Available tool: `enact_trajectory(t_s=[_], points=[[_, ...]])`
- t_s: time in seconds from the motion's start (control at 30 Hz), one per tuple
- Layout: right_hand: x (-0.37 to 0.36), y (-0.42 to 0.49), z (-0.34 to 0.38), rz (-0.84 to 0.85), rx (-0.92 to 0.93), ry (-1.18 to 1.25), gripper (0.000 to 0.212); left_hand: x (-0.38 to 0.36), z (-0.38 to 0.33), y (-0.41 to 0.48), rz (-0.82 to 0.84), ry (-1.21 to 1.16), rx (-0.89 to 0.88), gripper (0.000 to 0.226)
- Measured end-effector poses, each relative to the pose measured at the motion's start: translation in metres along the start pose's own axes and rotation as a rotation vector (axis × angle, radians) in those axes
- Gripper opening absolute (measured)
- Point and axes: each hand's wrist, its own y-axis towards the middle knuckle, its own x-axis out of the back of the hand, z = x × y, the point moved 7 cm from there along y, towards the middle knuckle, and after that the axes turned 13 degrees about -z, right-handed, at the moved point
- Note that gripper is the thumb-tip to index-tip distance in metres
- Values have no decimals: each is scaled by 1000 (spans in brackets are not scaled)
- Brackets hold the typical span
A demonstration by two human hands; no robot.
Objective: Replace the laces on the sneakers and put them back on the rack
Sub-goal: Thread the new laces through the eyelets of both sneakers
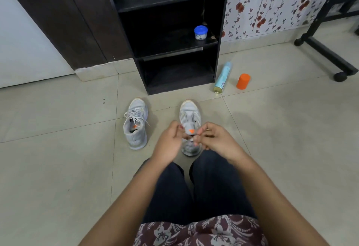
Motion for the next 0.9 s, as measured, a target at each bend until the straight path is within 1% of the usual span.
enact_trajectory(t_s=[0.07,0.13,0.17,0.2,0.23,0.27,0.3,0.33,0.37,0.4,0.47,0.5,0.57,0.67,0.7,0.77,0.87,0.9], points=[[-5,-1,10,23,-21,66,8,-5,-10,-4,-53,-76,-5,24],[12,-2,11,43,-24,22,3,12,-2,2,-177,-105,33,24],[29,-2,7,15,-16,-7,6,23,7,7,-221,-158,84,25],[48,-2,2,-40,-14,-28,10,34,16,9,-243,-209,138,27],[67,-3,-5,-113,-18,-43,13,45,27,11,-256,-212,172,27],[82,-5,-12,-179,-20,-59,15,53,33,10,-251,-168,166,25],[89,-6,-16,-217,-19,-78,16,58,35,8,-224,-52,130,22],[88,-8,-18,-219,-16,-97,17,57,35,6,-185,76,87,20],[77,-9,-17,-184,-10,-109,16,52,32,3,-158,166,37,18],[59,-11,-13,-120,3,-109,14,43,26,1,-129,177,2,17],[17,-14,-4,4,34,-79,11,21,8,-6,-50,27,-7,18],[1,-15,2,36,45,-54,9,11,0,-10,-13,-44,2,21],[-15,-15,10,44,48,27,4,-2,-11,-16,11,-91,-7,26],[-1,-15,16,1,34,75,9,5,-4,-17,-53,-114,19,22],[8,-16,15,-11,28,63,7,12,1,-15,-93,-84,18,19],[25,-16,11,-39,20,19,1,25,13,-9,-152,80,-4,18],[36,-17,9,-49,32,-54,6,33,22,-3,-123,434,-47,26],[32,-18,12,-25,48,-77,7,32,22,-2,-111,454,-49,26]])
